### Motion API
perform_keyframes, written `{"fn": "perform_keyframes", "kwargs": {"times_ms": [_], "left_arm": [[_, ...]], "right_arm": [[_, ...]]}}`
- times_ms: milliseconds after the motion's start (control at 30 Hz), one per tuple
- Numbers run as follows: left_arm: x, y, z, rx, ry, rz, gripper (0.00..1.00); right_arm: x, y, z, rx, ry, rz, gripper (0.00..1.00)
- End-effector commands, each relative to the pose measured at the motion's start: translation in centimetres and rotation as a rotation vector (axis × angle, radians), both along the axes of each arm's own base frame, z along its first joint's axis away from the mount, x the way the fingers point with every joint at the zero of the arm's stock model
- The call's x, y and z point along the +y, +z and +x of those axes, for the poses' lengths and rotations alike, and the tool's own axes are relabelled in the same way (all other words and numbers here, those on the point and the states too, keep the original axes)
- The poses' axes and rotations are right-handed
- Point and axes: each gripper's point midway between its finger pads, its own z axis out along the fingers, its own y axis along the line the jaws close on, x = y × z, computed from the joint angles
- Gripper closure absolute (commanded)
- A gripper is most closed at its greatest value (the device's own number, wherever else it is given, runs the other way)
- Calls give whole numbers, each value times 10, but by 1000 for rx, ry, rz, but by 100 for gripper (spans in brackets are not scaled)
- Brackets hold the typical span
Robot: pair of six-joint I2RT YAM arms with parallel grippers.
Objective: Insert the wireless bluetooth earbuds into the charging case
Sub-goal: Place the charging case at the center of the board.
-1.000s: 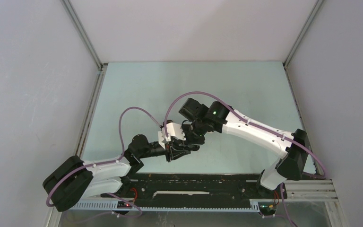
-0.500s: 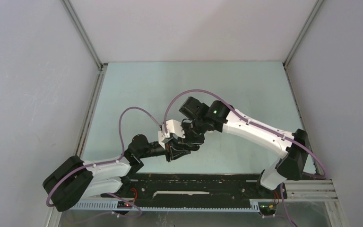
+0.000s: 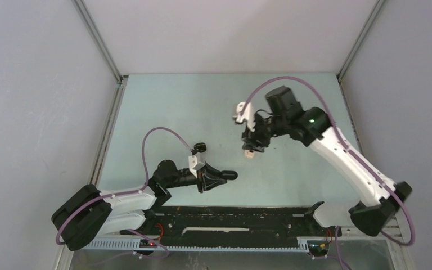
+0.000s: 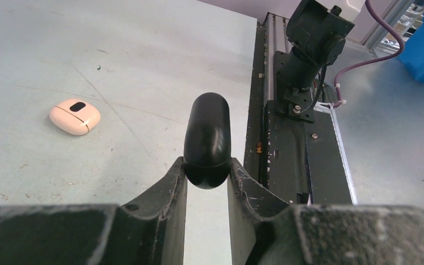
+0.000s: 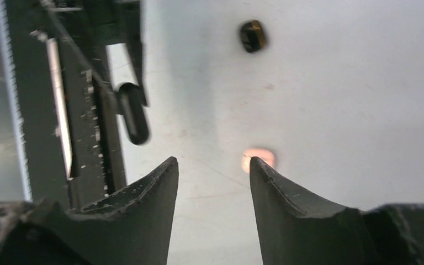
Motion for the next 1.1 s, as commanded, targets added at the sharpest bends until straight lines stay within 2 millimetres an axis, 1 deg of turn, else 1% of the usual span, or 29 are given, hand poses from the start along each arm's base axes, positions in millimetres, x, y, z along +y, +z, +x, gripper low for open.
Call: {"fn": "perform_keyframes", "kwargs": {"times_ms": [0, 67, 100, 133, 167, 267, 367, 500, 600, 700, 767, 800, 867, 967, 1033, 1067], "left_arm": [[-9, 24, 2, -44, -27, -56, 100], [-10, 23, 3, -40, -28, -52, 100], [-11, 23, 2, -40, -31, -51, 100], [-11, 22, 3, -38, -31, -48, 100], [-12, 21, 3, -34, -33, -45, 100], [-14, 17, 4, -23, -34, -34, 100], [-16, 11, 8, -1, -24, -18, 100], [-20, -4, 17, 43, 3, 19, 100], [-26, -14, 25, 91, 20, 42, 100], [-31, -26, 37, 168, 65, 64, 100], [-33, -36, 50, 253, 123, 75, 100], [-37, -37, 59, 294, 146, 69, 100], [-44, -40, 68, 404, 169, 56, 100], [-54, -41, 81, 539, 199, 27, 98], [-60, -40, 88, 634, 205, 4, 91], [-63, -39, 91, 680, 203, -7, 89]], "right_arm": [[-29, 40, 36, -117, -200, 214, 44], [-45, 51, 48, -157, -275, 313, 31], [-51, 51, 54, -145, -304, 341, 25], [-54, 45, 57, -94, -325, 356, 10], [-56, 37, 57, -24, -324, 376, 1], [-58, 1, 53, 205, -326, 378, 0], [-68, -35, 56, 361, -376, 356, 0], [-97, -68, 75, 413, -505, 355, 0], [-123, -85, 92, 434, -621, 368, 0], [-147, -107, 106, 476, -750, 337, 0], [-158, -115, 111, 510, -784, 342, 0], [-160, -118, 111, 514, -781, 343, 0], [-164, -122, 112, 506, -786, 329, 0], [-165, -116, 109, 482, -772, 330, 0], [-164, -112, 108, 467, -763, 338, 0], [-164, -110, 108, 460, -758, 340, 0]]}}
